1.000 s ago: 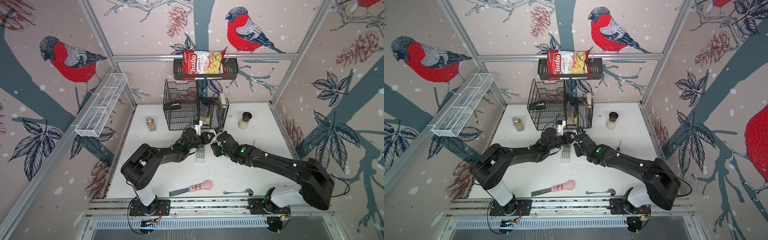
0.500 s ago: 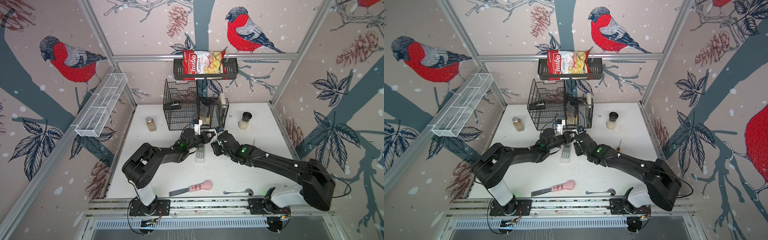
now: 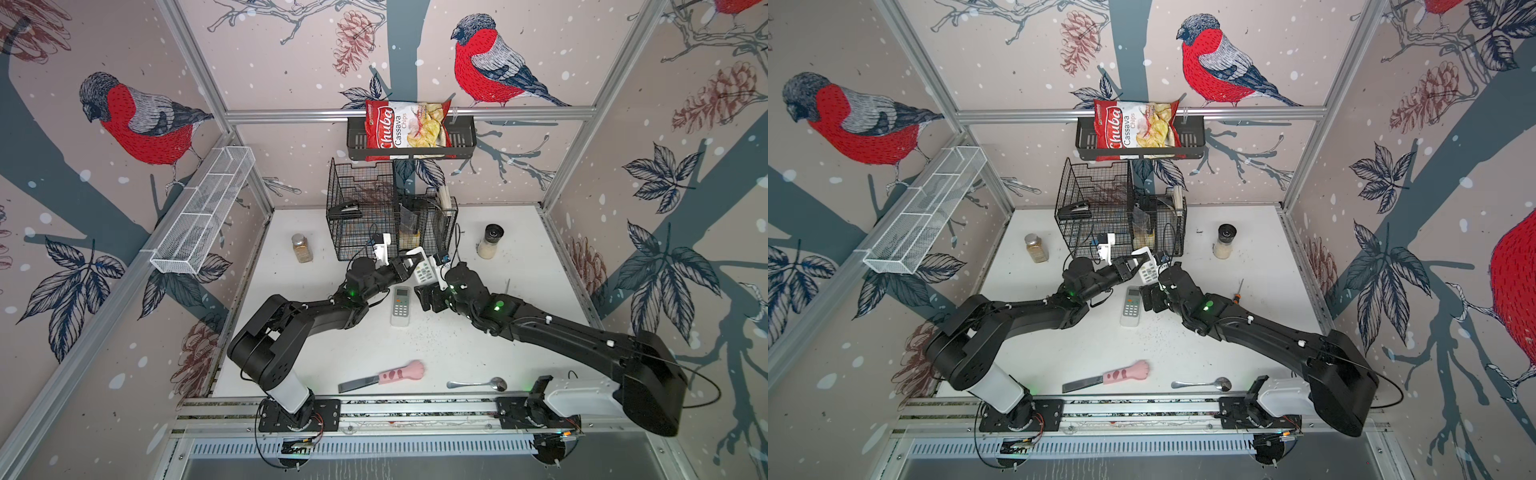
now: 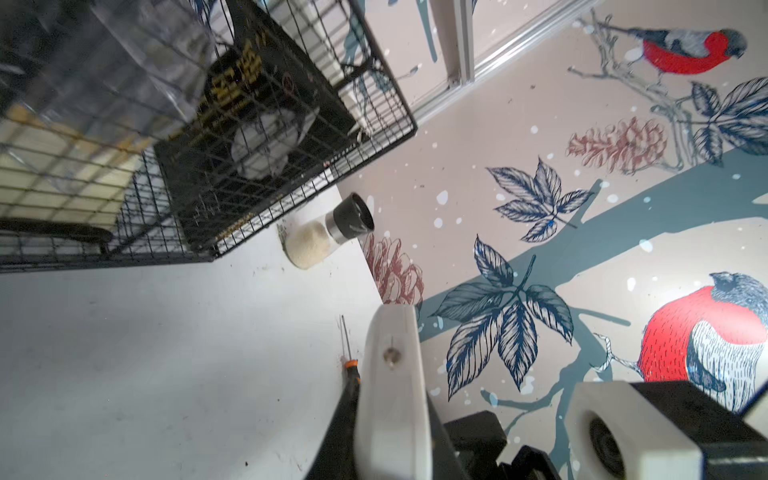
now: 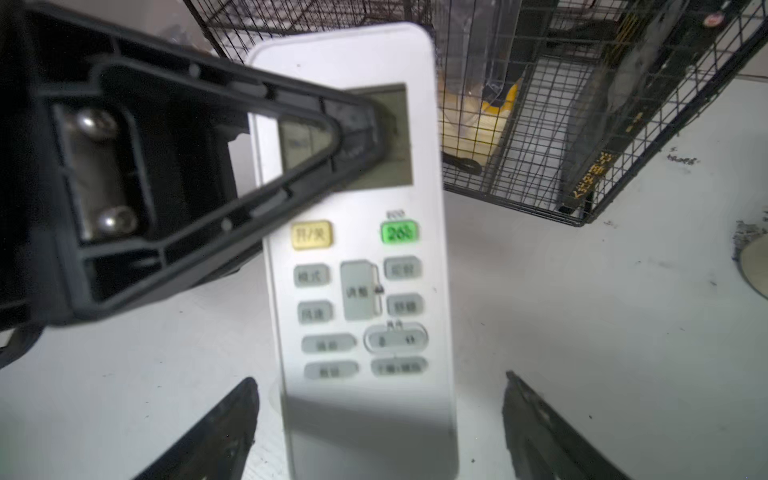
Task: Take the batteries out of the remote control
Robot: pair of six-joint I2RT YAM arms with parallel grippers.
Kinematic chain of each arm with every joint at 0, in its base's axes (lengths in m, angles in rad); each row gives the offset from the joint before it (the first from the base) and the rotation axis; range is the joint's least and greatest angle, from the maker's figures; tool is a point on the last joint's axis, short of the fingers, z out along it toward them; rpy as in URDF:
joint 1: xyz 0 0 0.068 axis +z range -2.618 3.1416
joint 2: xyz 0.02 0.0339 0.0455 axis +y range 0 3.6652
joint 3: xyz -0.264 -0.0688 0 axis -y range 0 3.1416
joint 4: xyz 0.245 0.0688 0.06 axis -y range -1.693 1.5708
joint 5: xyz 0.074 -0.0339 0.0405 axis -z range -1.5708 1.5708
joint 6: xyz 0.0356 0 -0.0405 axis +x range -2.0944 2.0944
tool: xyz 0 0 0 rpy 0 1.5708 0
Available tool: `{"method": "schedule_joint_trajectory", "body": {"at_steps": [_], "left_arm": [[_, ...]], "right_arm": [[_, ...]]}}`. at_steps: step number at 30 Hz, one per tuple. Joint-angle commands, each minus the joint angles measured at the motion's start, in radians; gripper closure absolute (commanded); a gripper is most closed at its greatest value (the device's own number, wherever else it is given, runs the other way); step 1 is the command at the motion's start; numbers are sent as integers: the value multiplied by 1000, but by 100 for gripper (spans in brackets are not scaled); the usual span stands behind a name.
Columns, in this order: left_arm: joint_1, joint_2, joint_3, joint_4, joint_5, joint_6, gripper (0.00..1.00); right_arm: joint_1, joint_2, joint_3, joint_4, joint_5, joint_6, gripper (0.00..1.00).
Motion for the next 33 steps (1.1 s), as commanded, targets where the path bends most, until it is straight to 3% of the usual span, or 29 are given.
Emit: {"method": "schedule_joint_trajectory", "body": {"at_steps": [1, 10, 19, 33], "left_arm": [[14, -36, -36, 141, -32, -5, 100], [25, -1, -94, 399, -71, -95, 100], [26, 106, -71, 600, -49, -205, 100], [18, 148, -71, 698, -41, -246, 100]], "right_arm": [[-28, -70, -38, 106, -102, 68, 12], [-141, -128, -127, 335, -349, 210, 24], [-167, -72, -130, 421, -431, 233, 31], [-192, -11, -112, 498, -543, 236, 45]]}}
